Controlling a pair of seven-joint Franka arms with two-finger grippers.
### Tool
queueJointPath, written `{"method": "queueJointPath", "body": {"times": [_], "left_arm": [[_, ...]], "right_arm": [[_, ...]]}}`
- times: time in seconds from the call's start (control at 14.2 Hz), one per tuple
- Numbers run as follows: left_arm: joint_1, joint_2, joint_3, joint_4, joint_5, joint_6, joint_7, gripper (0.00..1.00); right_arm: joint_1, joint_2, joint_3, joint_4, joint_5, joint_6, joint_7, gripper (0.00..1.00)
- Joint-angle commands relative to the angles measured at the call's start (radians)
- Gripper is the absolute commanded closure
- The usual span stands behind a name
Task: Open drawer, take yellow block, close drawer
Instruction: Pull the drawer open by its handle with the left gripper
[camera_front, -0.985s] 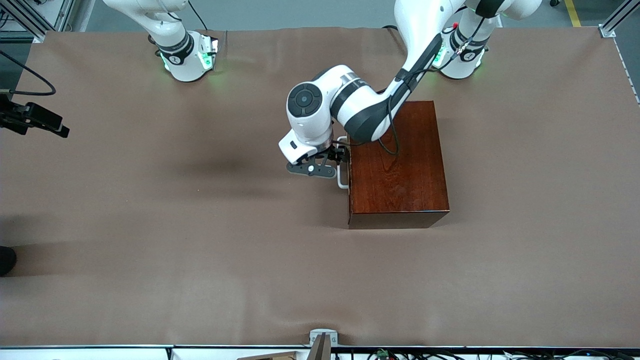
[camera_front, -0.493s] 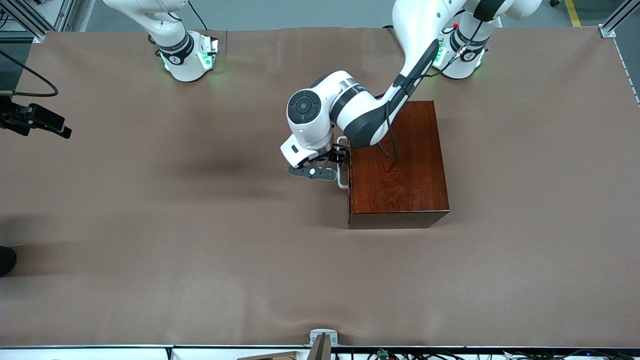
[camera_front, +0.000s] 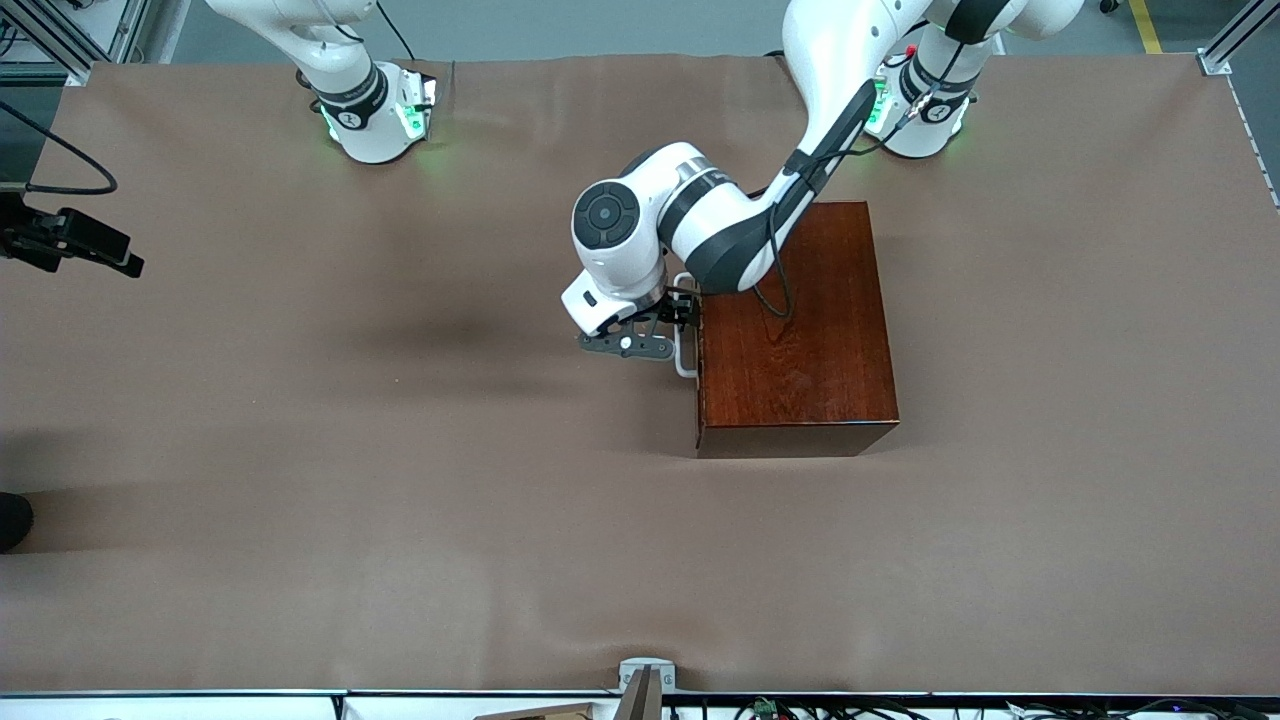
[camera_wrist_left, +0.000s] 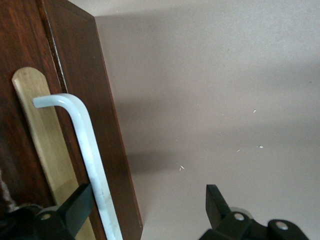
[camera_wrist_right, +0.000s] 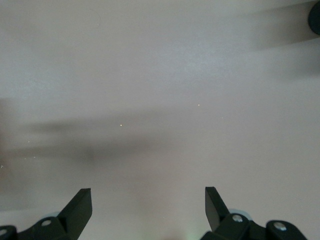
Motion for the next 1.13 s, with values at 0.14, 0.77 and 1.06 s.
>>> {"method": "queueJointPath", "body": {"times": [0.14, 0.77, 1.06], "left_arm": [[-0.015, 0.046, 0.009, 0.022, 0.024, 0.005, -0.040, 0.00], [-0.035, 0.046, 0.035, 0.018, 0.082, -0.022, -0.046, 0.00], [-0.036, 0.055, 0.036, 0.019, 0.077, -0.013, -0.054, 0.00]], "right_arm": [[-0.002, 0.001, 0.002, 0.007, 0.018, -0.006, 0.011, 0.00], [-0.002, 0.001, 0.002, 0.007, 0.018, -0.004, 0.011, 0.00], [-0.002, 0.001, 0.002, 0.007, 0.018, -0.006, 0.011, 0.00]]}}
